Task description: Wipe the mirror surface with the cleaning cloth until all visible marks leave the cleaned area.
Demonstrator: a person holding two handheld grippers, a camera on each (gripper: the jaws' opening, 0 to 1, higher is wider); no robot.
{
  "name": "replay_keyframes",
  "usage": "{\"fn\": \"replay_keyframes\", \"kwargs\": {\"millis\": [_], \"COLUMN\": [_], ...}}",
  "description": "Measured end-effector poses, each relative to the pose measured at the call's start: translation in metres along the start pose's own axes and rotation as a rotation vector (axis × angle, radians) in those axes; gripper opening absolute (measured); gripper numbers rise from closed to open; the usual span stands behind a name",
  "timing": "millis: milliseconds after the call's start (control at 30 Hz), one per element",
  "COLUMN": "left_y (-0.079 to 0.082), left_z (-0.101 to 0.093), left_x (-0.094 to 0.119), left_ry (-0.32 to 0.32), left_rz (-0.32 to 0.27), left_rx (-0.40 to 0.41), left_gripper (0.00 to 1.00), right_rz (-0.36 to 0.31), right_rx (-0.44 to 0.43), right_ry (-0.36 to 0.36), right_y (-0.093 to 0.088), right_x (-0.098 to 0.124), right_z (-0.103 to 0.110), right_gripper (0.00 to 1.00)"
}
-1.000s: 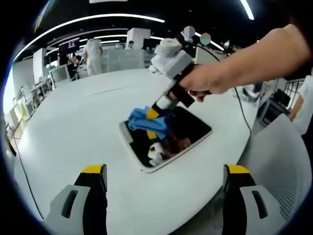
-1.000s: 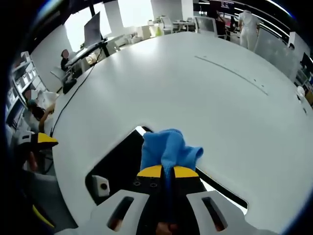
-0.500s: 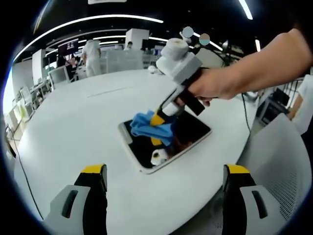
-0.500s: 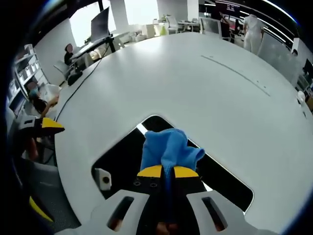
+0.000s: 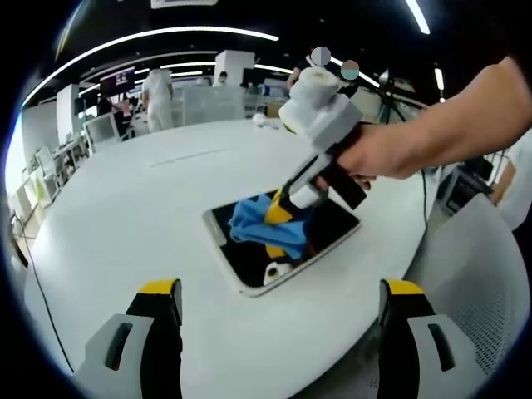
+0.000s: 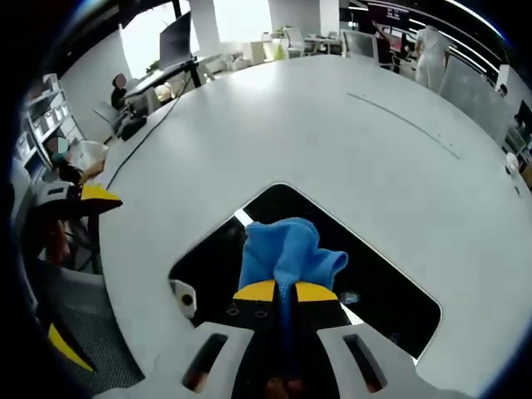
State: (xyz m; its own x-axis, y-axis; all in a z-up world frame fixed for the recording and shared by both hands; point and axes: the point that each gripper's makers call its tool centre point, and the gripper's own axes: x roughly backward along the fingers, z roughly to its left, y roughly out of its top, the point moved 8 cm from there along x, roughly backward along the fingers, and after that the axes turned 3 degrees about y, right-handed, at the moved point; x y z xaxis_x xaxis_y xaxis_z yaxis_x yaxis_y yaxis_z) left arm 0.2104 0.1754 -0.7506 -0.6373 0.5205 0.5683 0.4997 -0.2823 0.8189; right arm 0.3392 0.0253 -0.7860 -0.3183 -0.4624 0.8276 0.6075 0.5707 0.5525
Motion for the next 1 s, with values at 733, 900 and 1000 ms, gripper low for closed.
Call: {"fn": "replay_keyframes", "kwargs": {"millis": [733, 900, 1000], "left_y": [0.000, 0.001, 0.001], "left_z": [0.000, 0.000, 0.000], "left_x": [0.000, 0.000, 0.001], "left_ry": [-0.001, -0.003, 0.001], "left_rz": [-0.012, -0.013, -0.011], "left_rx": [-0.002, -0.007, -0.006], "left_gripper": [0.99, 0.99, 0.96], "right_rz": [-0.026, -0.024, -0.024], "right_rx": [-0.032, -0.026, -0.025], "right_ry": [0.029, 0.032, 0.036], "right_y": [-0.029, -0.034, -0.037], "right_x": [0.015, 0.016, 0.019], "right_z": [0.030, 0.034, 0.037], "right_gripper": [0.01, 0.01, 0.01]}}
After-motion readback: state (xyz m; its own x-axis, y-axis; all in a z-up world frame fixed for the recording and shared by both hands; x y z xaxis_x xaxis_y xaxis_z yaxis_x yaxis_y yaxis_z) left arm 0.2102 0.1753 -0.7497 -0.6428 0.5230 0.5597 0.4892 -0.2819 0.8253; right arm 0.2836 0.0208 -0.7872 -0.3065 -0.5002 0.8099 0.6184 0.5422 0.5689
